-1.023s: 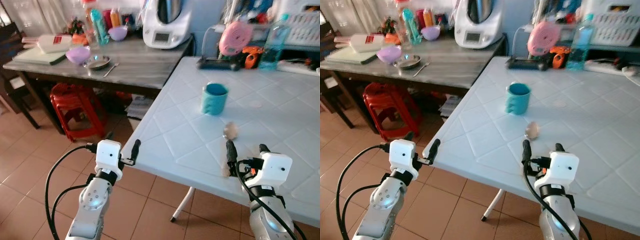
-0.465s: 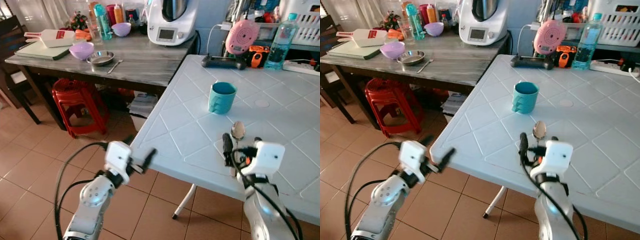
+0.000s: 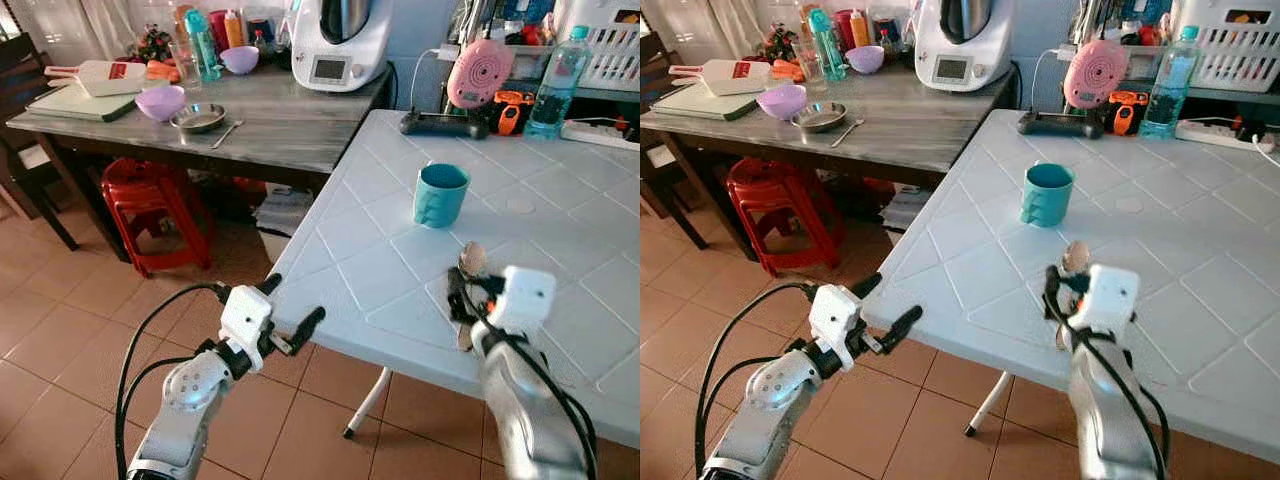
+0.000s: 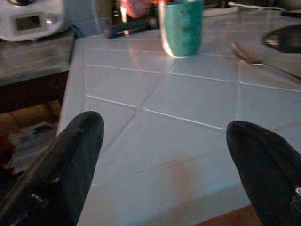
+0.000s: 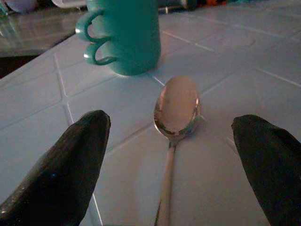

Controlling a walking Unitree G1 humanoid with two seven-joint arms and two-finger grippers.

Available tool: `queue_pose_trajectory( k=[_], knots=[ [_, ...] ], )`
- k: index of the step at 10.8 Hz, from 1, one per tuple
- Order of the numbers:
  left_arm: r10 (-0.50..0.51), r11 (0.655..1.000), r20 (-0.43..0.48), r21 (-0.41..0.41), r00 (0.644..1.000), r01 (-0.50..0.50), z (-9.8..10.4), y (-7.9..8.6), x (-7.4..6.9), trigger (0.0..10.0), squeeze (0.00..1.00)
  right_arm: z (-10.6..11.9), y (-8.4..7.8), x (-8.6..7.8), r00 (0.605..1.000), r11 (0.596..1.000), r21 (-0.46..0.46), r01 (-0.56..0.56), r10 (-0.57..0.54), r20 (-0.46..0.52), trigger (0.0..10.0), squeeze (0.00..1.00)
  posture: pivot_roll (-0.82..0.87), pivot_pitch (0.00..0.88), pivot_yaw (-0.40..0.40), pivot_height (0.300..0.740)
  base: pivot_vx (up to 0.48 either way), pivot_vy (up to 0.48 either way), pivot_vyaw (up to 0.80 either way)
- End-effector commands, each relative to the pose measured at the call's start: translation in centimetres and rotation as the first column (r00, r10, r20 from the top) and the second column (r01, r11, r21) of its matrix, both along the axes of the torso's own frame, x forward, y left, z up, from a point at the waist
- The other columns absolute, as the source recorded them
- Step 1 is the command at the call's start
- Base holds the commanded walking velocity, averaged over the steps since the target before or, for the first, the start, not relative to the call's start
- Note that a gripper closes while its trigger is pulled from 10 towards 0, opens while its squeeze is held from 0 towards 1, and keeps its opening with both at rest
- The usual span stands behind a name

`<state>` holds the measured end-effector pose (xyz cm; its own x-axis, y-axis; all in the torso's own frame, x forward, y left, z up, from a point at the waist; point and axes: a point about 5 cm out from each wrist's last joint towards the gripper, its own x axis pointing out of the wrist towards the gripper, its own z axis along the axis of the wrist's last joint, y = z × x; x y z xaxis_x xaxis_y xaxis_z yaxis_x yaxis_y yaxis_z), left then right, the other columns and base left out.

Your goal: Setting the table

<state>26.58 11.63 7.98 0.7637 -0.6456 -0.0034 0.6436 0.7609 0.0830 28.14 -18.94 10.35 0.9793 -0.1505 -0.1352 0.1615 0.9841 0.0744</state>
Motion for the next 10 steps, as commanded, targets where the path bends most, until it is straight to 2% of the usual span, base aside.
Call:
queue_pose_trajectory(
  k=[1, 4, 7, 8, 9, 10],
  knots=[
    [-0.026, 1.000, -0.008, 0.000, 1.000, 0.026, -0.1, 0.2, -0.1, 10.0, 0.00, -0.1, 0.3, 0.6, 1.000, 1.000, 0.012, -0.006, 0.006, -0.031, 10.0, 0.00, 0.04, 0.000, 0.080, 0.740, 0.000, 0.000, 0.00],
    [-0.068, 0.998, -0.004, -0.003, 0.998, 0.068, 0.2, -0.1, -0.1, 10.0, 0.00, -1.0, 0.6, 1.5, 0.993, 1.000, 0.028, -0.003, 0.007, -0.119, 10.0, 0.00, 0.04, 0.000, 0.076, 0.740, 0.000, 0.000, 0.00],
    [-0.087, 0.996, -0.003, 0.011, 0.996, 0.087, 0.2, -0.3, -0.3, 10.0, 0.00, -1.7, 0.7, 2.4, 0.987, 0.999, 0.016, -0.034, 0.036, -0.158, 10.0, 0.00, 0.04, 0.000, 0.078, 0.740, 0.000, 0.000, 0.00],
    [-0.093, 0.996, -0.001, 0.014, 0.996, 0.093, 0.2, -0.3, -0.3, 10.0, 0.00, -1.9, 0.7, 2.7, 0.985, 0.999, 0.029, -0.042, 0.046, -0.168, 0.7, 0.00, 0.05, 0.000, 0.077, 0.740, 0.000, 0.000, 0.00],
    [-0.095, 0.995, -0.001, 0.014, 0.995, 0.095, 0.2, -0.4, -0.3, 10.0, 0.00, -1.9, 0.7, 2.8, 0.984, 0.998, 0.037, -0.046, 0.052, -0.170, 0.7, 0.00, 0.05, 0.000, 0.077, 0.740, 0.000, 0.000, 0.00],
    [-0.098, 0.995, 0.005, 0.014, 0.995, 0.098, 0.2, -0.4, -0.3, 10.0, 0.00, -2.2, 0.4, 3.0, 0.980, 0.998, 0.040, -0.044, 0.051, -0.192, 0.0, 0.00, 0.05, 0.000, 0.075, 0.740, 0.000, 0.000, 0.00]
  ],
)
